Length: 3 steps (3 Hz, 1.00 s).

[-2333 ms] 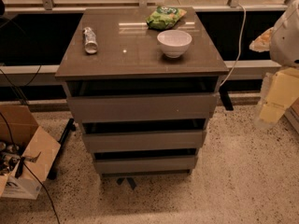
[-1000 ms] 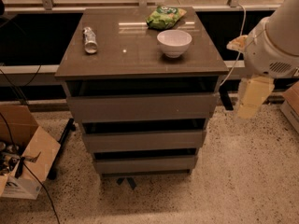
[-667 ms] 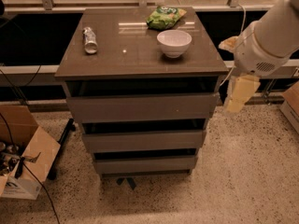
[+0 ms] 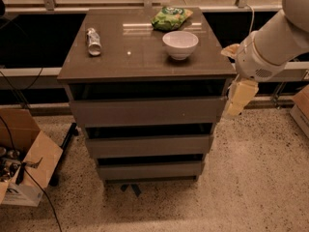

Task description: Open top drawer

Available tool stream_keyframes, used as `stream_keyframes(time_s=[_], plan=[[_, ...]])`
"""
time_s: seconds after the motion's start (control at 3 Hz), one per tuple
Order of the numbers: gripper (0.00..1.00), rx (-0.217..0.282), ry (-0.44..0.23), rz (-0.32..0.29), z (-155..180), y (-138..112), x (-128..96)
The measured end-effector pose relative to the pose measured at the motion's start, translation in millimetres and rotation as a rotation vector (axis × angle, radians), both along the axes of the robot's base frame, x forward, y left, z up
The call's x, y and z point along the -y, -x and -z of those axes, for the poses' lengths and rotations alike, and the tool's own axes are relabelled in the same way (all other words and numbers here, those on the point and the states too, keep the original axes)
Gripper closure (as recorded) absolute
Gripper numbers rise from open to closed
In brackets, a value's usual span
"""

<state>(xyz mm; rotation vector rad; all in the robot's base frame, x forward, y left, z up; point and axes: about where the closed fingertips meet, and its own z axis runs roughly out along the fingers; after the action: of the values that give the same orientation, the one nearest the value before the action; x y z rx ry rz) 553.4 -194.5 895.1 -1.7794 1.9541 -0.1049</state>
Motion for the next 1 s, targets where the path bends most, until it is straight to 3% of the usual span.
stream_keyframes(time_s=[0.33, 0.67, 1.0], plan=[[0.00, -0.025, 0.010, 0.007, 12.0, 6.5, -5.4], [0.00, -0.048, -0.028, 0.001, 51.6, 7.6, -18.0], [0.00, -0.051, -0.087, -0.002, 94.3, -7.1, -29.6]])
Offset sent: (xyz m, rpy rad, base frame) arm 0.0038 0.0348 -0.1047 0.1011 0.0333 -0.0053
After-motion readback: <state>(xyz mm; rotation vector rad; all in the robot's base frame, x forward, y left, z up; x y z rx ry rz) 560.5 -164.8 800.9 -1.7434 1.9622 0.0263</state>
